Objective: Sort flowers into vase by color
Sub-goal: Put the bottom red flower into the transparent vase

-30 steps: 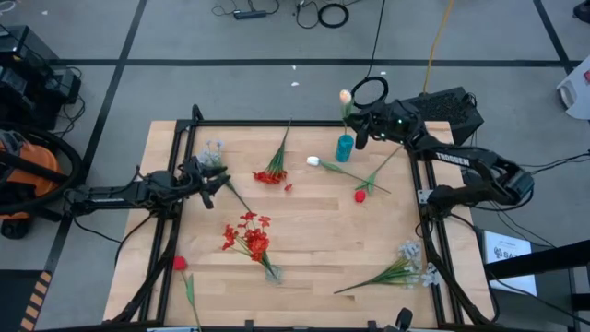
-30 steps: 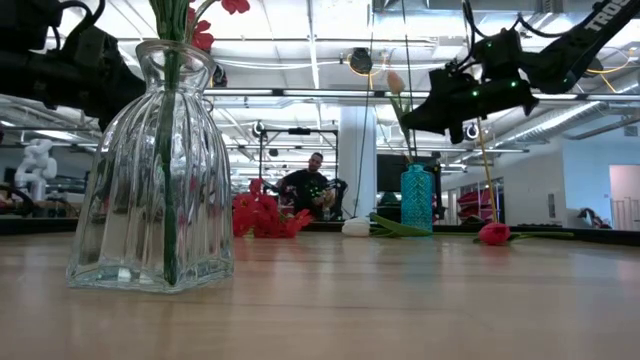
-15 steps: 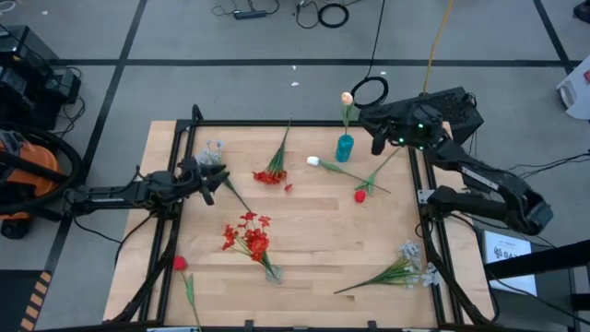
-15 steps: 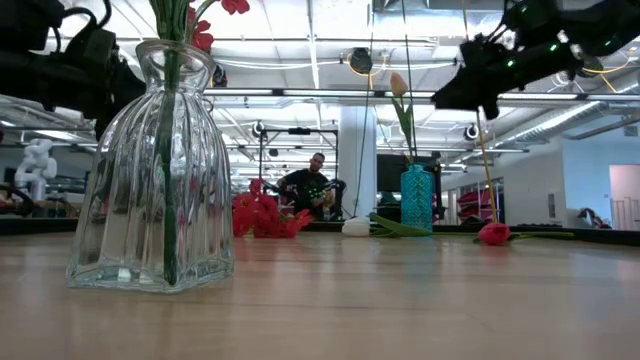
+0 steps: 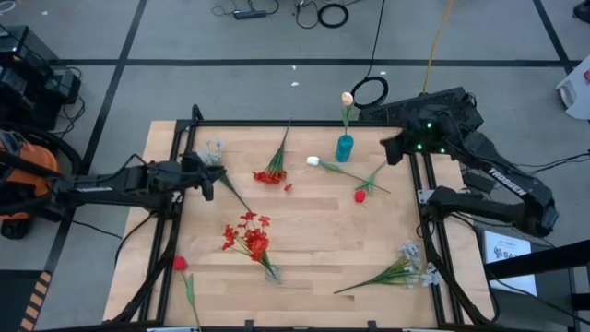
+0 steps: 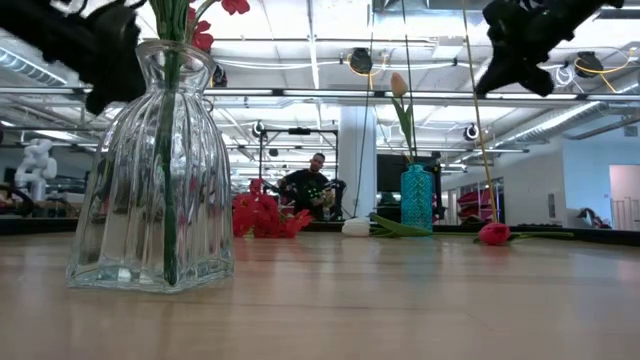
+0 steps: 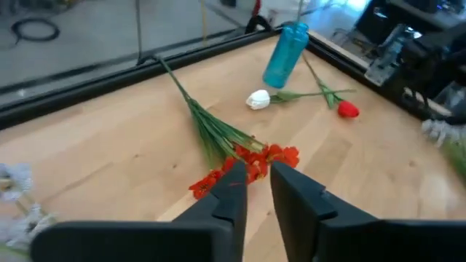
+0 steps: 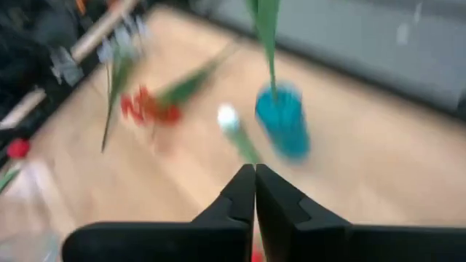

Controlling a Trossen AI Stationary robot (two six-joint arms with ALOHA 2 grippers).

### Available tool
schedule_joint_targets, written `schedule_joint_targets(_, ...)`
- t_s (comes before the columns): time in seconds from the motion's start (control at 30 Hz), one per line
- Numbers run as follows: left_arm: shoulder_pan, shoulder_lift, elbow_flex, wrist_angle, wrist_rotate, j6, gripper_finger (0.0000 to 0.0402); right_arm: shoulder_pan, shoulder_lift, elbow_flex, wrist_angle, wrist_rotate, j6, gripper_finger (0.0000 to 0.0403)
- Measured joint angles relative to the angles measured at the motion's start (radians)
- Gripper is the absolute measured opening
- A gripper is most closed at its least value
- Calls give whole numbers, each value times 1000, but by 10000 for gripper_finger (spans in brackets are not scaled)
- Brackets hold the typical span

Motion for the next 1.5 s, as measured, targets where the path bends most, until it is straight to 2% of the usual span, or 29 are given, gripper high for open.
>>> schedule_joint_targets(0.17, 26, 178, 222, -162, 5, 69, 11, 161, 44, 6, -212, 107, 229, 2)
schedule_joint_targets(0.27, 58, 281, 356, -275, 5, 75, 6, 268, 98, 6, -267, 162, 367, 2)
schedule_joint_targets(0.4, 90, 393, 528, -440, 14, 16, 8, 375, 176, 6, -261, 178, 457, 1)
schedule_joint_targets(0.53, 70, 461, 662, -572, 23, -123, 8, 429, 240, 6, -261, 170, 479, 1)
schedule_joint_targets(0.67, -40, 499, 735, -633, 9, -311, 4, 451, 269, 6, -261, 146, 423, 1)
schedule_joint_targets(0.93, -378, 619, 751, -652, -95, -814, 2, 461, 271, 6, -275, 146, 218, 0)
schedule_joint_targets(1.03, -482, 675, 824, -713, -143, -967, 1, 461, 269, 6, -290, 146, 129, 0)
schedule_joint_targets(1.17, -580, 747, 985, -888, -183, -1133, 1, 461, 269, 6, -295, 146, 32, 0)
schedule_joint_targets(1.23, -620, 780, 1065, -1026, -153, -1232, 1, 461, 269, 6, -294, 146, -2, 0)
schedule_joint_targets(1.3, -657, 798, 1110, -1058, -93, -1313, 1, 461, 269, 6, -288, 146, -32, 0)
schedule_joint_targets(1.43, -715, 794, 1106, -1066, 31, -1423, 1, 461, 269, 6, -276, 146, -67, 0)
schedule_joint_targets(1.5, -734, 797, 1066, -1067, 141, -1461, 0, 461, 269, 6, -263, 146, -70, 0)
